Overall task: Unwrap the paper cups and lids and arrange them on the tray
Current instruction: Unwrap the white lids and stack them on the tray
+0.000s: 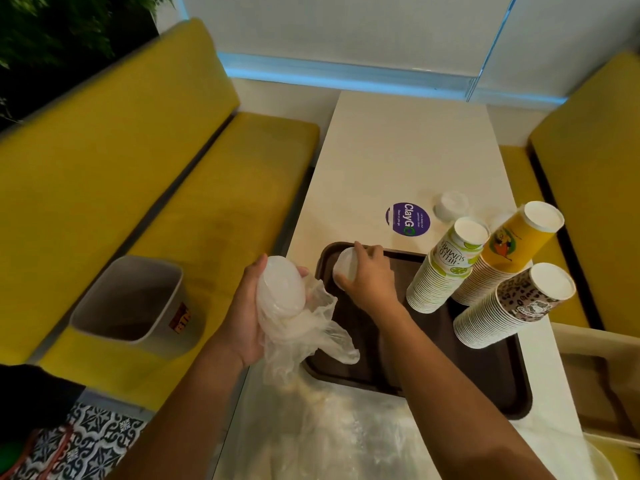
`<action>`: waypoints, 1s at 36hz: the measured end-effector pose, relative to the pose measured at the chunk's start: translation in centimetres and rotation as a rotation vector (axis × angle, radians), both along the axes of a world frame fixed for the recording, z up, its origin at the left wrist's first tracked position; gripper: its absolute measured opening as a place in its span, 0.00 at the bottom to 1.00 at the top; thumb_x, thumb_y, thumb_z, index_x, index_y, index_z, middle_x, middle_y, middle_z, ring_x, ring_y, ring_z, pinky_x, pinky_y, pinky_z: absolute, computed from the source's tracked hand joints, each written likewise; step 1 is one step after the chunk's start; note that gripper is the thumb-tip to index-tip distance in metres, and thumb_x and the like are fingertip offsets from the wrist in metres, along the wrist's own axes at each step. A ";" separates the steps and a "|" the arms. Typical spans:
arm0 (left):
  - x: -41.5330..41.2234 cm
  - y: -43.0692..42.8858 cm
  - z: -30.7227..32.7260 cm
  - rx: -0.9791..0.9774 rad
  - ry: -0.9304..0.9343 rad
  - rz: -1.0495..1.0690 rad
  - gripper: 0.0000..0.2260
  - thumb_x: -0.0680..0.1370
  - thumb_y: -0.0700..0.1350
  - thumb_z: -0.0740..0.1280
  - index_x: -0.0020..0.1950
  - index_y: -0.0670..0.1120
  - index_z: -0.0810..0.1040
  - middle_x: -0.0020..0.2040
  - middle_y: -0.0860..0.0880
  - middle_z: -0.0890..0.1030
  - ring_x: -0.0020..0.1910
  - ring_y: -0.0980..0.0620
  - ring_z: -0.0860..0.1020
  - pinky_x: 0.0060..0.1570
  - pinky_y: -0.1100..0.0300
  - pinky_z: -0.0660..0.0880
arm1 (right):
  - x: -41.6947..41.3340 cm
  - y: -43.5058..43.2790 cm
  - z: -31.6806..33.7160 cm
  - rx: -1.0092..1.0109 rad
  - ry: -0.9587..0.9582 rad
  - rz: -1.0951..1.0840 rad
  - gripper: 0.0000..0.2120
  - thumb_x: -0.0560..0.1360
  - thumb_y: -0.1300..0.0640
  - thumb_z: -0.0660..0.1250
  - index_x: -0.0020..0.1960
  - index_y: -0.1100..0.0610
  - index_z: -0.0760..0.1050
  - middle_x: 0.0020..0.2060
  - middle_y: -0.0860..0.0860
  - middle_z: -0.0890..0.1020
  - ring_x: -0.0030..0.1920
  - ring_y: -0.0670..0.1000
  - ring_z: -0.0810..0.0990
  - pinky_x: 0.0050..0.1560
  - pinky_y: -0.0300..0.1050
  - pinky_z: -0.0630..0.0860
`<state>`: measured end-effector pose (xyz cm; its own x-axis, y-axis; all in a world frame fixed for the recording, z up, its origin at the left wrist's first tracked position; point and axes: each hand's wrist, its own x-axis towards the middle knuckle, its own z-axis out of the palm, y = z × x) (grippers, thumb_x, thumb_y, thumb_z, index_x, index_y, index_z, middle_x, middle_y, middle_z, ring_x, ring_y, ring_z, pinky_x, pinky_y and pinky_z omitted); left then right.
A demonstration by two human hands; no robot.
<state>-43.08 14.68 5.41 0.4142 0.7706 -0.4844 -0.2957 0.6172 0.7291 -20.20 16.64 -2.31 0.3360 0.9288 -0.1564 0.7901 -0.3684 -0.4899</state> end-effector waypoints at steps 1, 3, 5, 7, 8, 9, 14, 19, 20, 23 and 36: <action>0.0 0.1 0.0 0.016 0.014 -0.009 0.28 0.76 0.70 0.63 0.60 0.49 0.85 0.59 0.41 0.83 0.63 0.37 0.78 0.70 0.31 0.70 | 0.0 0.2 -0.4 -0.030 -0.037 0.027 0.40 0.78 0.40 0.71 0.83 0.51 0.57 0.75 0.57 0.65 0.72 0.63 0.68 0.70 0.62 0.72; 0.2 0.2 0.0 0.039 0.046 -0.024 0.28 0.75 0.69 0.62 0.58 0.49 0.86 0.57 0.42 0.84 0.60 0.39 0.80 0.67 0.34 0.72 | 0.0 0.5 -1.1 -0.075 -0.069 0.068 0.39 0.79 0.40 0.70 0.83 0.50 0.57 0.76 0.57 0.64 0.73 0.64 0.66 0.70 0.63 0.71; 0.3 0.2 0.1 0.047 0.066 -0.024 0.27 0.75 0.68 0.63 0.57 0.50 0.87 0.56 0.43 0.85 0.58 0.41 0.81 0.64 0.36 0.75 | -0.1 0.7 -1.8 -0.108 -0.075 0.082 0.38 0.80 0.41 0.70 0.83 0.50 0.58 0.77 0.57 0.62 0.73 0.64 0.66 0.71 0.62 0.71; 0.4 0.2 0.0 0.048 0.074 -0.019 0.26 0.76 0.67 0.63 0.57 0.49 0.87 0.56 0.42 0.85 0.56 0.42 0.82 0.62 0.38 0.76 | -0.2 0.8 -2.4 -0.111 -0.099 0.093 0.36 0.80 0.42 0.70 0.82 0.51 0.59 0.77 0.58 0.62 0.72 0.65 0.66 0.71 0.61 0.73; 0.5 0.2 0.0 0.048 0.075 -0.018 0.26 0.77 0.67 0.62 0.57 0.49 0.87 0.56 0.43 0.85 0.56 0.42 0.83 0.62 0.38 0.76 | -0.2 0.8 -2.7 -0.105 -0.117 0.102 0.36 0.81 0.43 0.70 0.82 0.52 0.59 0.77 0.58 0.62 0.72 0.65 0.67 0.70 0.61 0.73; 0.5 0.2 0.0 0.047 0.078 -0.018 0.26 0.78 0.67 0.62 0.57 0.49 0.87 0.56 0.43 0.85 0.55 0.42 0.83 0.62 0.38 0.76 | -0.2 0.9 -2.9 -0.098 -0.134 0.110 0.35 0.81 0.43 0.69 0.82 0.52 0.59 0.77 0.59 0.62 0.72 0.65 0.67 0.70 0.60 0.73; 0.7 0.3 0.2 0.035 0.086 -0.014 0.27 0.75 0.67 0.63 0.58 0.48 0.87 0.58 0.42 0.85 0.58 0.41 0.82 0.64 0.37 0.76 | -0.3 1.1 -4.1 -0.095 -0.184 0.116 0.34 0.84 0.40 0.60 0.83 0.53 0.54 0.78 0.61 0.61 0.74 0.65 0.64 0.71 0.62 0.70; 1.1 0.2 0.3 0.030 0.092 -0.012 0.26 0.77 0.66 0.62 0.55 0.48 0.88 0.56 0.42 0.85 0.54 0.44 0.84 0.59 0.41 0.78 | 0.0 1.2 -5.3 -0.131 -0.193 0.138 0.35 0.84 0.35 0.51 0.84 0.53 0.50 0.80 0.60 0.59 0.78 0.65 0.60 0.75 0.66 0.62; 1.2 0.2 0.3 0.028 0.091 -0.013 0.25 0.77 0.66 0.61 0.54 0.48 0.88 0.55 0.42 0.86 0.53 0.44 0.84 0.58 0.42 0.78 | 0.0 1.2 -5.5 -0.130 -0.199 0.141 0.35 0.85 0.35 0.50 0.85 0.53 0.49 0.81 0.60 0.57 0.79 0.65 0.58 0.75 0.67 0.60; 1.2 0.2 0.4 0.020 0.091 -0.009 0.25 0.77 0.65 0.60 0.53 0.49 0.89 0.54 0.42 0.86 0.52 0.45 0.85 0.57 0.43 0.78 | -0.3 1.3 -6.0 -0.121 -0.207 0.136 0.35 0.85 0.35 0.48 0.85 0.53 0.46 0.84 0.58 0.52 0.82 0.65 0.53 0.78 0.68 0.56; 0.8 0.3 -0.3 0.025 0.109 -0.016 0.28 0.76 0.68 0.63 0.61 0.48 0.86 0.58 0.42 0.84 0.58 0.42 0.82 0.58 0.42 0.77 | -0.2 0.5 -7.1 -0.064 -0.316 0.168 0.34 0.86 0.37 0.52 0.85 0.53 0.49 0.83 0.61 0.55 0.79 0.65 0.61 0.75 0.67 0.63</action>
